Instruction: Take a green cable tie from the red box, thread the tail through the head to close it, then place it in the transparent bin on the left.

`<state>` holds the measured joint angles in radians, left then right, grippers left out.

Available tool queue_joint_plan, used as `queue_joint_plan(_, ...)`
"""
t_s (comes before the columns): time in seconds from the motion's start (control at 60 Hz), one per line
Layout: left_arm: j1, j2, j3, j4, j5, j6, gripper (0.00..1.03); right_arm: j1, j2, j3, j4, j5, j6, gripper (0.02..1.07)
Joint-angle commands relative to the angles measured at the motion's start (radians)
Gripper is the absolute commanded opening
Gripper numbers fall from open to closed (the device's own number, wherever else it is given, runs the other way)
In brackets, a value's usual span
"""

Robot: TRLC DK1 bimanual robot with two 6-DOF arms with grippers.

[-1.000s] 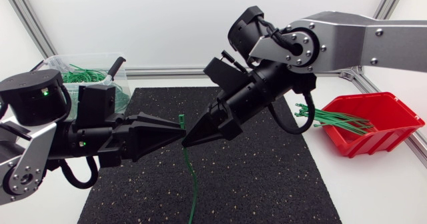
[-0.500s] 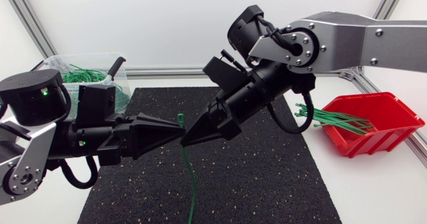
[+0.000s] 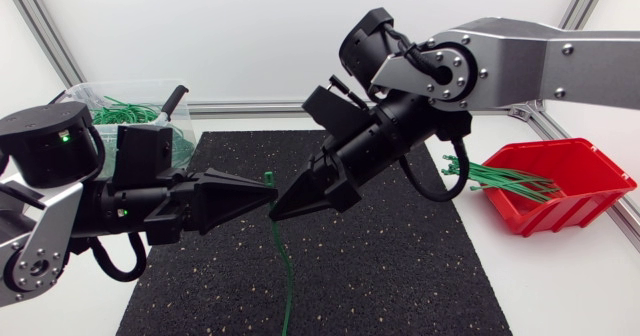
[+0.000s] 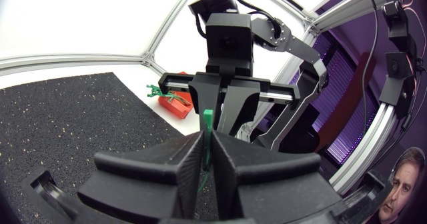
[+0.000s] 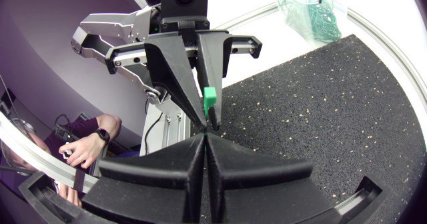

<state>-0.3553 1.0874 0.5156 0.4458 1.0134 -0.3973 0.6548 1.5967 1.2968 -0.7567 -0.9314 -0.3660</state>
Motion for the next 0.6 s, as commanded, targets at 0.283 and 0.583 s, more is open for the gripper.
queue_joint_plan(0.283, 0.006, 0.026, 0.038, 0.019, 0.008, -0.04, 0.04, 0.003, -0.015, -0.034, 0.022, -0.006, 0.009, 0.08)
queue_joint_plan(0.583, 0.067, 0.063, 0.138, -0.045, 0.048, -0.123, 0.04, -0.055, -0.063, -0.051, 0.03, 0.016, -0.017, 0.64)
